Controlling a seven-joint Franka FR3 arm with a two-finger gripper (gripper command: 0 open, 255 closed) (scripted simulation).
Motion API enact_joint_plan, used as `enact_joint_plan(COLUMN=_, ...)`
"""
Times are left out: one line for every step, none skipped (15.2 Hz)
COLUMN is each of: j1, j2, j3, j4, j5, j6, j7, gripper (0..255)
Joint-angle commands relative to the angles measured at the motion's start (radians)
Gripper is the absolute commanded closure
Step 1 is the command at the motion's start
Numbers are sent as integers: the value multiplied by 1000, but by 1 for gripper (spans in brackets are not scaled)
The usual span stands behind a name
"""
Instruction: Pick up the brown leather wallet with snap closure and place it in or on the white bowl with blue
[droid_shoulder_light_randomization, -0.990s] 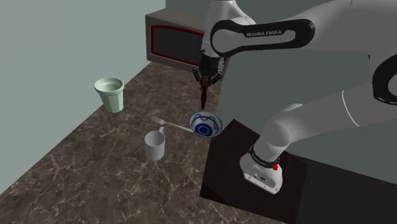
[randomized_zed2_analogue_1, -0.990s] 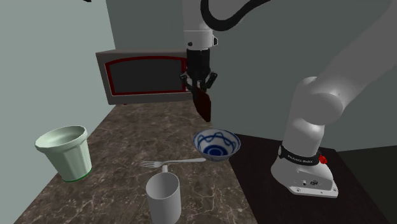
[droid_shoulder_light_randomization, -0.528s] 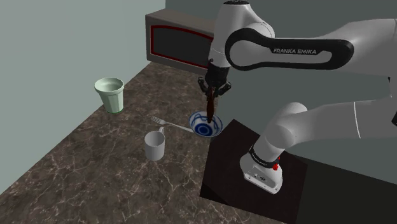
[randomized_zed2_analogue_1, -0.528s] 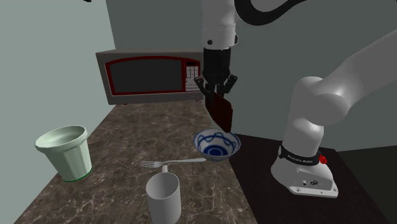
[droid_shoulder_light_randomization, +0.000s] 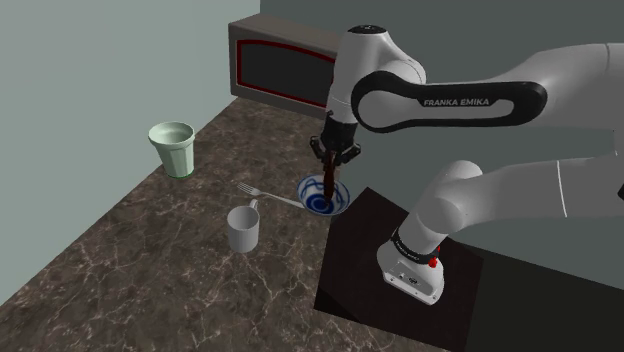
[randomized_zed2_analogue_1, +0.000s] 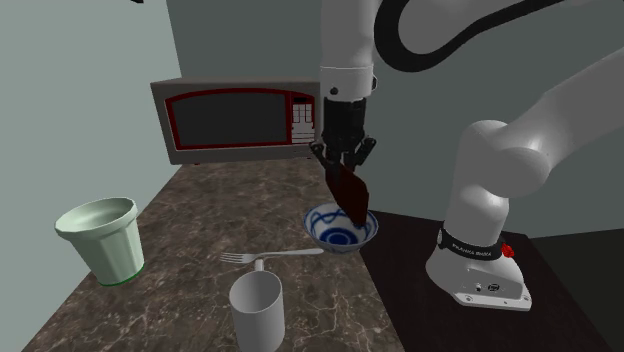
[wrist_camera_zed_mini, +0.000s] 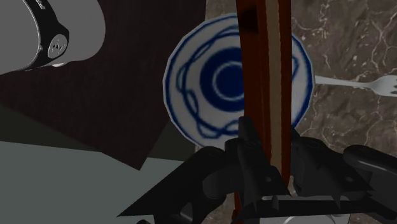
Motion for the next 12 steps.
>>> enact_joint_plan(j1=1, j2=10, j3=7, j4=-21, j5=6, j6=31, j7=1, gripper=255)
enact_joint_plan(j1=2, j2=14, j3=11, j4=-32, j5=9, j6=46, j7=1, gripper=255)
enact_joint_plan(j1=3, j2=19, j3=15, j4=-42, j5=12, j6=62, j7=2, gripper=255)
enact_joint_plan(j1=4, j2=24, j3=19, j4=-53, j5=15, j6=78, j7=2, gripper=255)
enact_joint_plan(j1=5, j2=30, j3=23, j4=-63, j5=18, j6=93, j7=3, gripper=255)
enact_joint_plan(j1=6, j2=36, j3=27, j4=-74, j5=21, j6=110, j7=3, gripper=255)
enact_joint_plan(j1=6, j2=42, j3=31, j4=-84, j5=24, j6=126, j7=4, gripper=255)
enact_joint_plan(j1=7, j2=49, j3=36, j4=-93, j5=27, j6=142, j7=4, gripper=255)
enact_joint_plan(j1=8, j2=56, j3=40, j4=-102, j5=30, j6=158, j7=5, gripper=255)
enact_joint_plan(j1=8, j2=56, j3=40, j4=-103, j5=30, j6=158, j7=5, gripper=255)
enact_joint_plan(j1=8, j2=56, j3=40, j4=-102, j5=30, j6=158, j7=5, gripper=255)
enact_joint_plan(j1=8, j2=56, j3=40, j4=-102, j5=30, j6=158, j7=5, gripper=255)
